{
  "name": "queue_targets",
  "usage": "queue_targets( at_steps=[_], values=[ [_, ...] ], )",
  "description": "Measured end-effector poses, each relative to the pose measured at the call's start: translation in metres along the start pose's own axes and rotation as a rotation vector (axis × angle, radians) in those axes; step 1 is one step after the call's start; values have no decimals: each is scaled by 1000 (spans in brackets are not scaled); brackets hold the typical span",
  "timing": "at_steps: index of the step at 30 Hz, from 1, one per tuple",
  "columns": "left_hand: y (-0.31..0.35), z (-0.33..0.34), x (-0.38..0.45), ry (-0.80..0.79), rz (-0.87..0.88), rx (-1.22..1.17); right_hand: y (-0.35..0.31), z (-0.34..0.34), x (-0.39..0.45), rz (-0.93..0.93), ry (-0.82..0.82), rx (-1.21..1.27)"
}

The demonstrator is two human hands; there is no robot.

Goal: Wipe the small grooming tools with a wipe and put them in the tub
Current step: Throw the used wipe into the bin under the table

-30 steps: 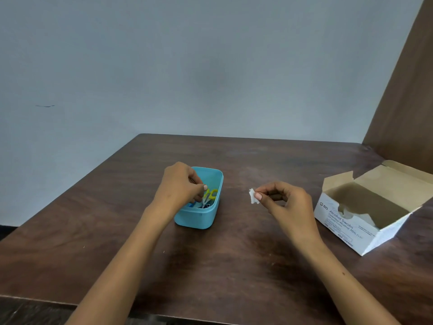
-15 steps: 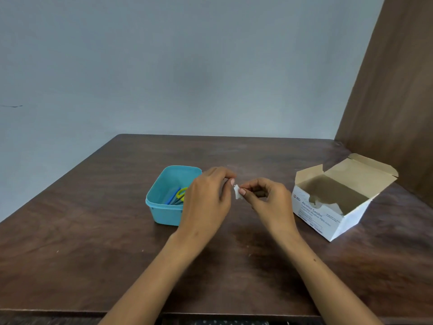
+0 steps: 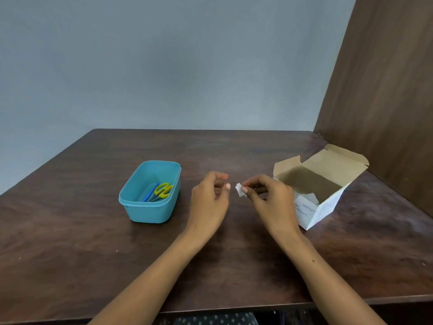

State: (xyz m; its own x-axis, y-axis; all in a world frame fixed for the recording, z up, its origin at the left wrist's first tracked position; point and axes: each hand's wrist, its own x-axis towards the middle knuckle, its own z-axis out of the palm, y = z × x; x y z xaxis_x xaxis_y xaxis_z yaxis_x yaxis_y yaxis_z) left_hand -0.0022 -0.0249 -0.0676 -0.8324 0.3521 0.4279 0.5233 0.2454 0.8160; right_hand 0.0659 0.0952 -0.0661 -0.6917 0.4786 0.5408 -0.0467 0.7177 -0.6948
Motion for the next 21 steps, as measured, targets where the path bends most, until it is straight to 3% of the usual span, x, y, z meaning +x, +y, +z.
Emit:
queue_targets(
  at_steps=[21],
  values=[
    [-1,2,-6,0,68,75,0,1,-4,-26,-11,-43]
  ],
)
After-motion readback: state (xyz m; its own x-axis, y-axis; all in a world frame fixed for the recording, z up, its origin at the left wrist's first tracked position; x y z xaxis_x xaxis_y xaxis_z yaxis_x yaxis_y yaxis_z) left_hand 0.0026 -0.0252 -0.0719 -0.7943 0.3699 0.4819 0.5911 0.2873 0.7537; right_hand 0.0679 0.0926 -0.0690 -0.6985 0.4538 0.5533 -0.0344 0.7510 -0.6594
